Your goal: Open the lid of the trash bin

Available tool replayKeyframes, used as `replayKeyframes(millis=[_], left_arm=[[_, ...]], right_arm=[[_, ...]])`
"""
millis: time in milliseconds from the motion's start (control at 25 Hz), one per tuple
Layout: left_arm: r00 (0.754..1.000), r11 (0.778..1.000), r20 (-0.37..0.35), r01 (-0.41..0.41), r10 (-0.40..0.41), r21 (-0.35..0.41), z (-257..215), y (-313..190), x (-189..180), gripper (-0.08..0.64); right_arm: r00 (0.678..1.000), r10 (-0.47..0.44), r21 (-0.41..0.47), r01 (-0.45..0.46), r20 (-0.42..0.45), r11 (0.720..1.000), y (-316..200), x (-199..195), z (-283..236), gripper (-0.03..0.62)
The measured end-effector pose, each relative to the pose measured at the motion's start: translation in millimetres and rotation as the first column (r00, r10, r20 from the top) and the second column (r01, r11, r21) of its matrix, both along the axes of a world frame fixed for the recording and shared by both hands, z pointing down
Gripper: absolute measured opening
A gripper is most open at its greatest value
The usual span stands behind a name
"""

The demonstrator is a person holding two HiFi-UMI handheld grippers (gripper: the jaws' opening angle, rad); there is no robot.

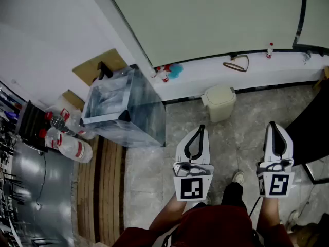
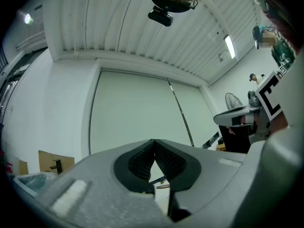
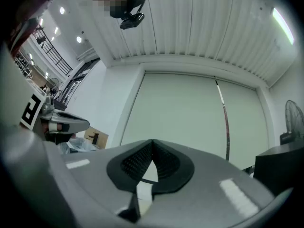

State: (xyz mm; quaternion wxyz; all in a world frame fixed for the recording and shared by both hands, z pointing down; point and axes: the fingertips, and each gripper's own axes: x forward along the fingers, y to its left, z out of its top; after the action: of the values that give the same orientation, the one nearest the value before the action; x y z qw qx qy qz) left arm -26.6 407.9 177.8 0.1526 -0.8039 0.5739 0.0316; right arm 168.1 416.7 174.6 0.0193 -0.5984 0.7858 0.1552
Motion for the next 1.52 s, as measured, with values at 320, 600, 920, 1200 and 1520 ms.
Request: replayKeyframes(millis=[320, 600, 920, 1200, 1520], left_arm=[[1.0, 1.0, 0.015, -0.012, 0.012, 0.005, -4.7, 41.6, -41.8, 0.005], [1.0, 1.0, -0.017, -0.014, 0.013, -0.025, 8.4, 49.0, -63.6, 0.005], [1.0, 1.0, 0.017, -0.001, 0.002, -0.009, 9.6, 26.0, -66.5, 0.005], [0.999, 0.999, 0.044, 0.028, -0.027, -0.034, 18.4, -12.5, -68.8, 0.005], [0.999, 0.996, 0.012, 0.04, -0.04, -0.076, 34.7, -79.7, -39.4, 0.005]], right_arm=[[1.0, 0.027, 0.005, -0.027, -0.003, 1.0, 46.1, -32.9, -4.9, 0.0], [0.998, 0.057, -0.007, -0.057, 0.032, 0.998, 57.8, -40.1, 4.4, 0.0], [0.999, 0.036, -0.03, -0.035, 0.019, 0.999, 29.8, -45.7, 13.9, 0.0], [0.999, 0.02, -0.052, -0.019, 0.03, 0.998, -21.5, -43.8, 30.2, 0.0], [0.999, 0.019, -0.086, -0.016, 0.042, 0.996, -89.3, -13.0, 43.3, 0.0]])
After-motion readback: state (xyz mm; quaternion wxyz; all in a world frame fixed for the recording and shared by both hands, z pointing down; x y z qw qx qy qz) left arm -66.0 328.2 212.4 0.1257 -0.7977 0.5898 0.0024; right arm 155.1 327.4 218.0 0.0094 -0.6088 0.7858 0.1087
